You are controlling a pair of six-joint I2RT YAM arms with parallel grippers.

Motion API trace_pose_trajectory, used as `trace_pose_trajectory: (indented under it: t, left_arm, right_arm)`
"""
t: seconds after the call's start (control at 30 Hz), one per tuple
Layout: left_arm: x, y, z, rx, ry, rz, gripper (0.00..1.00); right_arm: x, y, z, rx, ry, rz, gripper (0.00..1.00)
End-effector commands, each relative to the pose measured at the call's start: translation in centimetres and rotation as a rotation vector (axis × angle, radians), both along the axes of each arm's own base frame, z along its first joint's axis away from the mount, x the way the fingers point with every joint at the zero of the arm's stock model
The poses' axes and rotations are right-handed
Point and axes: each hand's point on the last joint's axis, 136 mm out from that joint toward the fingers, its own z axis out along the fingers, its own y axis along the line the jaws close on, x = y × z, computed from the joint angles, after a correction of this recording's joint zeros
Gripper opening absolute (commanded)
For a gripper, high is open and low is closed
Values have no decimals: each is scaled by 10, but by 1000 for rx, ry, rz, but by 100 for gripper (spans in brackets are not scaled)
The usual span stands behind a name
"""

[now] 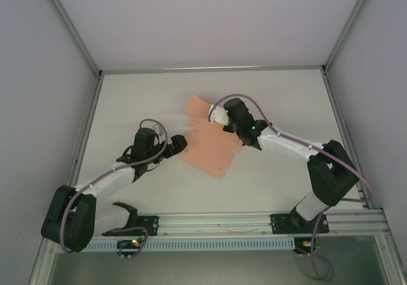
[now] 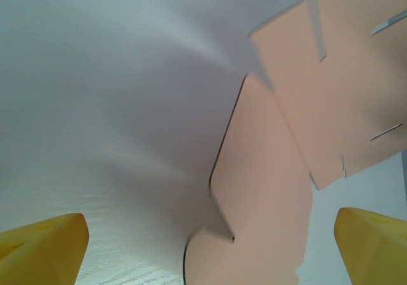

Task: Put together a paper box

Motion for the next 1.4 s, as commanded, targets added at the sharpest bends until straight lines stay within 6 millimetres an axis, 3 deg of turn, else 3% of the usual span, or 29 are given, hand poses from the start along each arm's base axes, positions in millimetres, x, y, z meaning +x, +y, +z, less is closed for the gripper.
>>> trace_pose_trajectory:
  t: [0.0, 0.23, 0.37, 0.43, 0.53, 0.67, 1.13, 1.37]
  left_arm:
    - [11, 10, 29, 78, -68, 8, 100]
    - [51, 4, 93, 37, -178, -40, 95]
    - [76, -32, 123, -87, -219, -168, 81]
    - [85, -53, 127, -169, -199, -233, 73]
    - [93, -78, 125, -276, -157, -309, 57]
    - [95, -98, 116, -356, -131, -359, 46]
    - [83, -107, 55, -286, 3, -332, 37]
    - [77, -136, 67, -350, -31, -413, 35]
  right_arm:
    - [17, 22, 3, -87, -183, 156, 6]
    - [21, 39, -13, -184, -371, 262, 5]
    - [15, 46, -18, -116, -323, 274, 6]
    - [14, 46, -17, -93, -312, 271, 5]
    - [15, 47, -16, -75, -309, 265, 6]
    - [17, 44, -15, -43, -289, 247, 5]
    - [19, 42, 11, 163, -256, 190, 4]
    - [17, 42, 6, 178, -234, 185, 4]
